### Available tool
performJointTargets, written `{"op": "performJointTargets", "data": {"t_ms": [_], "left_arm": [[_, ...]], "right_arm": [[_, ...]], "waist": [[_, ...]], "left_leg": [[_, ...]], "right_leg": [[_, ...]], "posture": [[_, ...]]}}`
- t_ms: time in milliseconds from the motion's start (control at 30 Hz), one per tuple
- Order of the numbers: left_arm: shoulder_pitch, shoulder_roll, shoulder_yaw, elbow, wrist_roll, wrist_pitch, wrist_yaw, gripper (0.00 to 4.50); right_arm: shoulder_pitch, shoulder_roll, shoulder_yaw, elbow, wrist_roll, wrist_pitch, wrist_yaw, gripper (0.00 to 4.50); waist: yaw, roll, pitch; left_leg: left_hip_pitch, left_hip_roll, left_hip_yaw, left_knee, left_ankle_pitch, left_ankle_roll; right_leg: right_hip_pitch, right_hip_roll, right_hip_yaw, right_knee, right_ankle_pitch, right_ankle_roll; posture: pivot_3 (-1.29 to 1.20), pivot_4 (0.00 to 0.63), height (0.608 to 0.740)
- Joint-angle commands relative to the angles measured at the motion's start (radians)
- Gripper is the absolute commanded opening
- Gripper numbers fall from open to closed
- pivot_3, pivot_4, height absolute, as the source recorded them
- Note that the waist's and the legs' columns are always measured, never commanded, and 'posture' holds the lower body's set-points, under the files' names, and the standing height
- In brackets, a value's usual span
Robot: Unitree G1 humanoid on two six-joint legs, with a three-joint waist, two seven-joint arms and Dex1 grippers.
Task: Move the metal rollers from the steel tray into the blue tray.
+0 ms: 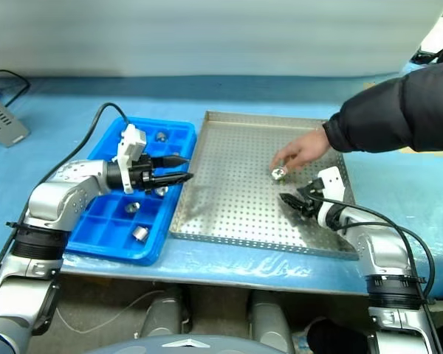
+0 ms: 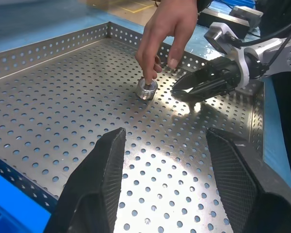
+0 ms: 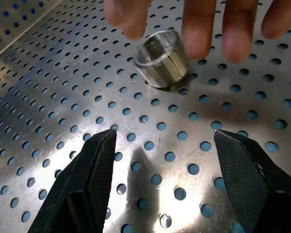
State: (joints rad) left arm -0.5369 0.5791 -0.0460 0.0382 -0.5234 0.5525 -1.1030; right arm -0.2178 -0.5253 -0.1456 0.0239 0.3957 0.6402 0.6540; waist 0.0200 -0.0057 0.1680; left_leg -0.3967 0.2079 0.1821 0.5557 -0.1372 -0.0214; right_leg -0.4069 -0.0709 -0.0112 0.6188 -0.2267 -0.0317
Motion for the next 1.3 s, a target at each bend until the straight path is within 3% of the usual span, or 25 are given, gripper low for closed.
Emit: {"op": "performJointTargets", "data": {"t_ms": [33, 300, 600, 833, 1300], "left_arm": [[-0.021, -0.003, 0.006, -0.007, 0.004, -0.02, -0.011, 2.74], [-0.01, -0.007, 0.017, -0.019, 0.004, -0.018, 0.0, 2.74], [-0.009, -0.02, 0.026, -0.019, -0.001, -0.019, 0.021, 2.74], [0.002, -0.029, 0.022, -0.039, -0.002, -0.015, 0.038, 2.74], [0.004, -0.031, 0.023, -0.032, 0.006, -0.025, 0.062, 2.74]], "right_arm": [[-0.029, 0.013, -0.031, 0.01, 0.0, -0.042, -0.024, 3.33], [-0.068, 0.045, 0.005, 0.017, -0.015, -0.05, -0.052, 3.33], [-0.182, 0.173, 0.032, -0.01, -0.008, -0.09, -0.107, 3.33], [-0.215, 0.192, 0.117, 0.056, -0.094, -0.145, -0.114, 3.33], [-0.248, 0.232, 0.0, 0.077, -0.081, -0.377, -0.194, 3.33]], "waist": [[-0.003, 0.0, 0.0], [-0.005, 0.0, 0.0], [-0.005, 0.001, 0.001], [-0.003, 0.001, 0.001], [-0.007, 0.001, 0.001]], "left_leg": [[0.0, 0.0, 0.0, 0.0, 0.0, 0.0], [0.0, 0.0, 0.0, 0.0, 0.0, 0.001], [-0.001, 0.0, 0.001, -0.001, 0.0, 0.0], [-0.002, 0.0, 0.001, -0.003, 0.0, -0.001], [-0.004, 0.0, 0.001, -0.004, 0.0, -0.001]], "right_leg": [[0.0, 0.0, 0.0, 0.0, 0.0, 0.0], [0.0, 0.0, 0.0, 0.0, 0.0, 0.0], [-0.001, 0.0, 0.0, 0.0, 0.0, 0.0], [-0.002, 0.0, 0.0, -0.002, 0.0, 0.0], [-0.005, 0.0, 0.0, -0.003, 0.0, 0.0]], "posture": [[-0.28, 0.15, 0.74], [-0.26, 0.15, 0.74], [-0.25, 0.15, 0.74], [-0.24, 0.15, 0.74], [-0.25, 0.15, 0.74]]}}
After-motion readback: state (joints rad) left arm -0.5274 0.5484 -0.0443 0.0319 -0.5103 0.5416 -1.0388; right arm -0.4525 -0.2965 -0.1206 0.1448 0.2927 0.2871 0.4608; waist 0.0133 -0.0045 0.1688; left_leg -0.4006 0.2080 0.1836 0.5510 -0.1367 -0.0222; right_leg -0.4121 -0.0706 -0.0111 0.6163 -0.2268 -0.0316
